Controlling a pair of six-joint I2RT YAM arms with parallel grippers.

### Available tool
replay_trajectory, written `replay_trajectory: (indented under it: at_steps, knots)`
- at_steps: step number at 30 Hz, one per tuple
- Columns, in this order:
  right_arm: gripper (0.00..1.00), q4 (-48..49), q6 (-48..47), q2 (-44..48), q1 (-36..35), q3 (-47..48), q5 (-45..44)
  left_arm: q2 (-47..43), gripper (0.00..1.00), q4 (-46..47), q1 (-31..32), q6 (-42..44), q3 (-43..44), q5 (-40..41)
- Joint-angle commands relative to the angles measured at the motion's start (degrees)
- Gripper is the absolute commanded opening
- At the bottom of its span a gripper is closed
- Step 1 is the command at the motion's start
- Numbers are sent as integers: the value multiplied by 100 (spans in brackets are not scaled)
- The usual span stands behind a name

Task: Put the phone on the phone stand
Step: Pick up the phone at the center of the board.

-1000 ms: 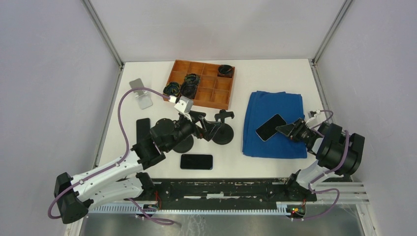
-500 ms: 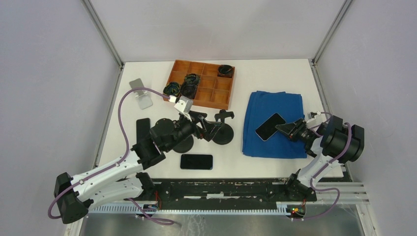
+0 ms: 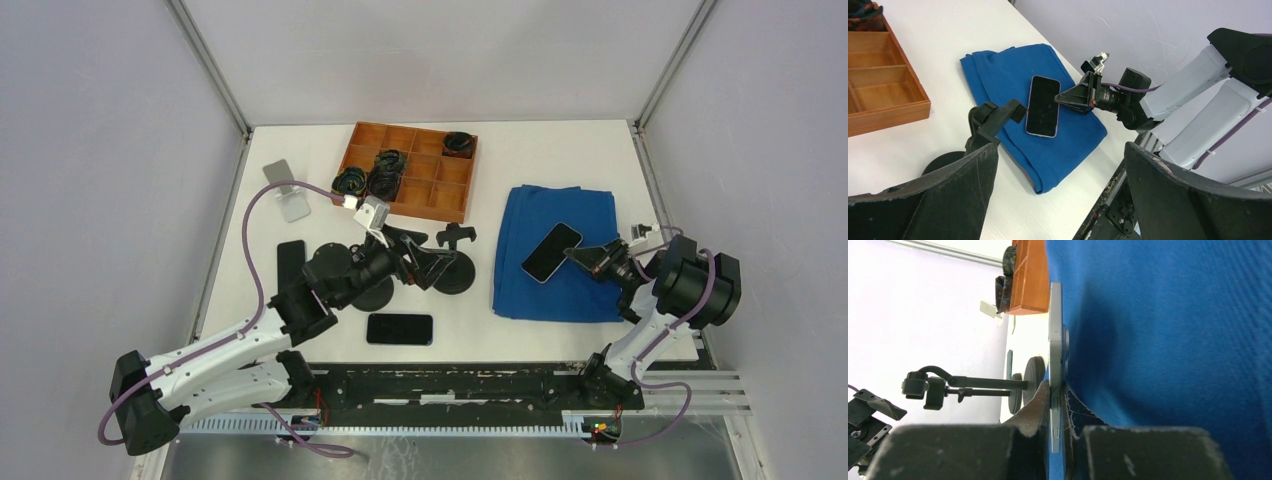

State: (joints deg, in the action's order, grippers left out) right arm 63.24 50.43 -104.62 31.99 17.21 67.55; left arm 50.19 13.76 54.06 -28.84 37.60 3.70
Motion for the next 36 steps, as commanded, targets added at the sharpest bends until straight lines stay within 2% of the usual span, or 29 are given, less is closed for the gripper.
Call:
replay_trajectory:
  at_steps: [1, 10, 14, 16, 20, 22, 28, 36]
  knots:
    - [2, 1467, 616, 571, 62, -96, 350, -60, 100, 388, -19, -278, -64, -251]
    - [0, 1281, 590, 2106, 29, -80, 514, -68, 100, 452, -21, -419, -256, -552]
    - [0, 863, 468, 2985, -313, 70, 635, -20, 100, 523, -19, -490, -354, -561]
    - [0, 74, 1, 3496, -583, 237, 625, -14, 100, 597, -27, -476, -389, -603]
    - [0, -3393, -2582, 4569, -1316, 1096, 435, -93, 100, 551, -60, -403, -387, -746]
    - [0, -4357, -3146, 4896, -1552, 1540, 461, -203, 100, 435, -83, -365, -419, -720]
    - [0, -4967, -3033, 5125, -1703, 2089, 906, -597, 99, 514, -141, -342, -722, -765]
    - [0, -5138, -2927, 5295, -2652, 2362, 725, -283, 96, 1339, -164, -251, -778, -1318]
